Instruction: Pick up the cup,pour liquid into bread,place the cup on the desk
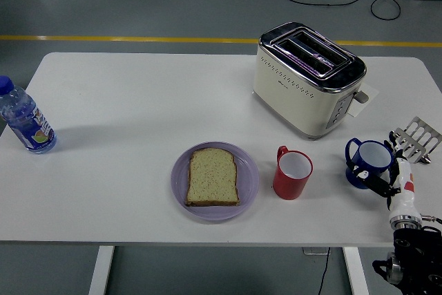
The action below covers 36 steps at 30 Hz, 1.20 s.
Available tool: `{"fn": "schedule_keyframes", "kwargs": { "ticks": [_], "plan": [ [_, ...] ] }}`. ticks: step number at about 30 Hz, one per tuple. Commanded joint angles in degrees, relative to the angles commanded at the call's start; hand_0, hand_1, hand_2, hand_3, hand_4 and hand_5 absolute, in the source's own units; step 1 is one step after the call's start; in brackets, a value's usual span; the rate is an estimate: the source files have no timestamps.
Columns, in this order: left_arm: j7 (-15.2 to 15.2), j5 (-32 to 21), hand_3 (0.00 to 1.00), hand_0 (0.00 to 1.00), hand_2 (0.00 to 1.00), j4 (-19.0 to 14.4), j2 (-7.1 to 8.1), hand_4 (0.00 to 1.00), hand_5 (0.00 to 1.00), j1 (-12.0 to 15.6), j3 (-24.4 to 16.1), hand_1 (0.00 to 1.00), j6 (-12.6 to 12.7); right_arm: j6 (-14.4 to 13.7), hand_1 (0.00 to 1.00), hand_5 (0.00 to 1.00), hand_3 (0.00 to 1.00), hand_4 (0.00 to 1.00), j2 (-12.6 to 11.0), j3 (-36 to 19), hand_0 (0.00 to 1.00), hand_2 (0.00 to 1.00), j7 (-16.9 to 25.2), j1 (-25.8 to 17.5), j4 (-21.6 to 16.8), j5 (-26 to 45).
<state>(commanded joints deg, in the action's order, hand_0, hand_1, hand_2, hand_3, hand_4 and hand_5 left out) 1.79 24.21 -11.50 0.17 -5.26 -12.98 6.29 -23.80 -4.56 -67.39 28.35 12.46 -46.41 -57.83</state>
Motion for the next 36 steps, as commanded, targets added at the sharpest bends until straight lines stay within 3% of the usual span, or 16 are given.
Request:
{"fn": "schedule_keyframes", "kwargs": {
  "ticks": [9, 10, 15, 16, 21, 22, 27, 28, 33, 34, 36],
  "plan": [
    [0.0, 0.0, 0.526, 0.654, 0.609, 0.0, -0.05, 0.305, 0.750, -0.1, -0.3, 0.618, 0.0, 0.2, 0.797, 0.071, 0.947, 0.997, 0.5, 0.9, 0.887, 0.883, 1.3, 0.9, 1.8, 2.8],
    [0.0, 0.0, 0.525, 0.653, 0.609, 0.0, -0.06, 0.305, 0.744, -0.2, -0.4, 0.617, 0.0, 0.2, 0.727, 0.072, 0.889, 0.998, 0.6, 0.9, 0.814, 0.834, 1.6, 1.0, 1.9, 3.2],
    [0.0, 0.0, 0.525, 0.653, 0.609, 0.0, -0.11, 0.305, 0.744, -0.2, -0.4, 0.617, 0.0, 0.2, 0.727, 0.072, 0.889, 0.998, 0.8, 1.0, 0.814, 0.834, 2.0, 1.5, 2.7, 4.3],
    [0.0, 0.0, 0.526, 0.652, 0.608, 0.0, -0.12, 0.306, 0.741, -0.2, -0.4, 0.617, 0.0, 0.2, 0.642, 0.070, 0.765, 0.990, 0.8, 1.0, 0.679, 0.761, 2.1, 1.5, 2.8, 4.4],
    [0.0, 0.0, 0.526, 0.652, 0.608, 0.0, -0.16, 0.306, 0.741, -0.1, -0.4, 0.617, 0.0, 0.7, 0.642, 0.070, 0.765, 0.990, 0.8, 1.0, 0.679, 0.761, 1.9, 1.8, 3.4, 5.1],
    [0.0, 0.0, 0.526, 0.653, 0.608, 0.0, -0.17, 0.307, 0.736, -0.1, -0.4, 0.617, 0.0, 0.8, 0.569, 0.065, 0.640, 0.982, 0.8, 1.0, 0.573, 0.674, 1.9, 1.9, 3.5, 5.2],
    [0.0, -0.1, 0.526, 0.653, 0.608, 0.0, -0.17, 0.307, 0.736, 0.0, -0.3, 0.617, 0.0, 0.6, 0.569, 0.065, 0.640, 0.982, 0.7, 0.8, 0.573, 0.674, 2.7, 1.6, 3.4, 6.0],
    [0.0, -0.1, 0.526, 0.653, 0.607, 0.0, -0.17, 0.307, 0.731, 0.0, -0.3, 0.617, 0.0, 0.4, 0.522, 0.060, 0.570, 0.973, 0.7, 0.8, 0.534, 0.603, 2.9, 1.5, 3.3, 6.2],
    [0.0, 0.1, 0.526, 0.653, 0.607, 0.0, -0.17, 0.307, 0.731, 0.2, -0.2, 0.617, 0.0, -1.1, 0.522, 0.060, 0.570, 0.973, 0.1, -0.2, 0.534, 0.603, 4.7, 0.7, 2.4, 7.1],
    [0.0, 0.0, 0.526, 0.653, 0.607, 0.0, -0.17, 0.305, 0.726, 0.3, -0.2, 0.616, 0.0, -1.3, 0.452, 0.039, 0.498, 0.959, 0.0, -0.4, 0.463, 0.540, 4.9, 0.6, 2.1, 7.1],
    [0.0, -0.1, 0.526, 0.653, 0.607, 0.0, -0.17, 0.305, 0.726, 0.5, 0.0, 0.616, 0.0, -2.1, 0.452, 0.039, 0.498, 0.959, -0.7, -1.3, 0.463, 0.540, 5.4, -0.1, 0.5, 7.0]
  ]
}}
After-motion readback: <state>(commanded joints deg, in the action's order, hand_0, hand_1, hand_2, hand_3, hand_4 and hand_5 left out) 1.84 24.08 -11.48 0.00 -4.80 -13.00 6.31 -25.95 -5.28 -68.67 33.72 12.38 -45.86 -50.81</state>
